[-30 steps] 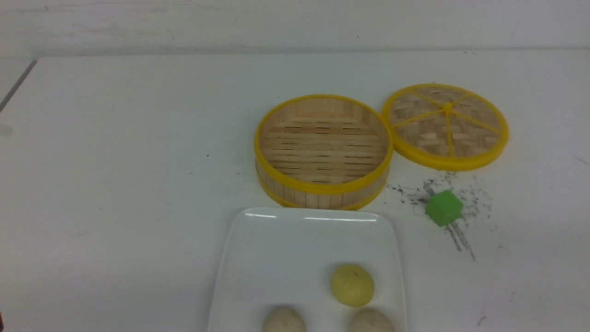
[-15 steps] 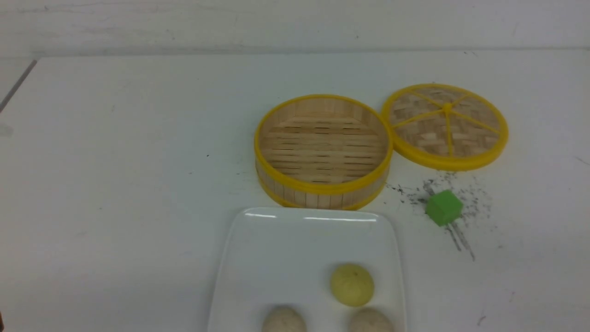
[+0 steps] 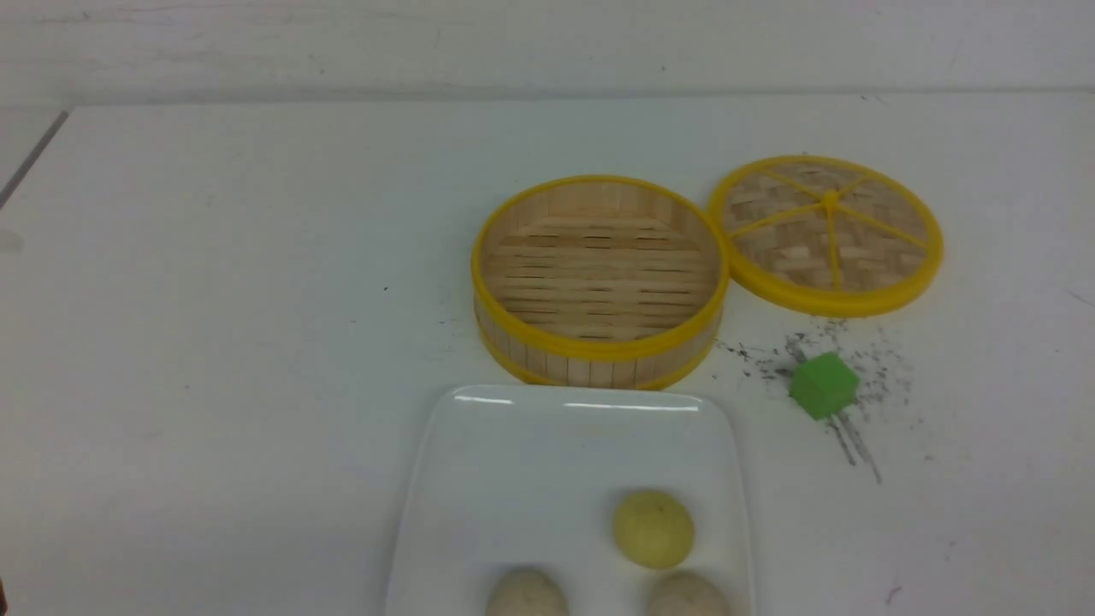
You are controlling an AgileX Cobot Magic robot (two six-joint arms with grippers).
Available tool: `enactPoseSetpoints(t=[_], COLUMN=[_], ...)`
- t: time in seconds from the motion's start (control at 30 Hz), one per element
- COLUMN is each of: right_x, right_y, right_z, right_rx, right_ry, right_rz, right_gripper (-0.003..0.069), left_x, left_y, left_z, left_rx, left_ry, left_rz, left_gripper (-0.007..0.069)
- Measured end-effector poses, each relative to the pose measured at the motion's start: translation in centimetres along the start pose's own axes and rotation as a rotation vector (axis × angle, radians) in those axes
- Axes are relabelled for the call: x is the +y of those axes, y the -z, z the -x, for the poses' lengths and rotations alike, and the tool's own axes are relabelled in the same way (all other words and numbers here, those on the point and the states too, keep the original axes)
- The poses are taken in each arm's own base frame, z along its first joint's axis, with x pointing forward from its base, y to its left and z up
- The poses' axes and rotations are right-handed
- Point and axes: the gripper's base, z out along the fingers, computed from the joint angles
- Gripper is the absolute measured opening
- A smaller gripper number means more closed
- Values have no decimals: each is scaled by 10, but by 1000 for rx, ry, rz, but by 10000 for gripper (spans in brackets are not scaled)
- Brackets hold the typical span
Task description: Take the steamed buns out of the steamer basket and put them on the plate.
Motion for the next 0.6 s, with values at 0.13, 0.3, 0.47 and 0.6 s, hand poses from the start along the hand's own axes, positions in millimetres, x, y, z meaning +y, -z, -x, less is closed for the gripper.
enactPoseSetpoints(t=[0.13,0.3,0.47,0.6], right_x=[1,1,0,-2], right_y=[-2,-22,-46,-55], right_z=[-6,-6,-23,-28], right_rx=[46,-103,-152,-208], right_ry=[-5,-48,-95,-120], right_rz=[10,13,7,-3], right_gripper=[204,141,130,130], left_x=[0,0,0,0], left_y=[0,0,0,0], left_z=[0,0,0,0], left_rx=[0,0,0,0], left_ry=[0,0,0,0], left_rz=[0,0,0,0], left_gripper=[355,355,355,355])
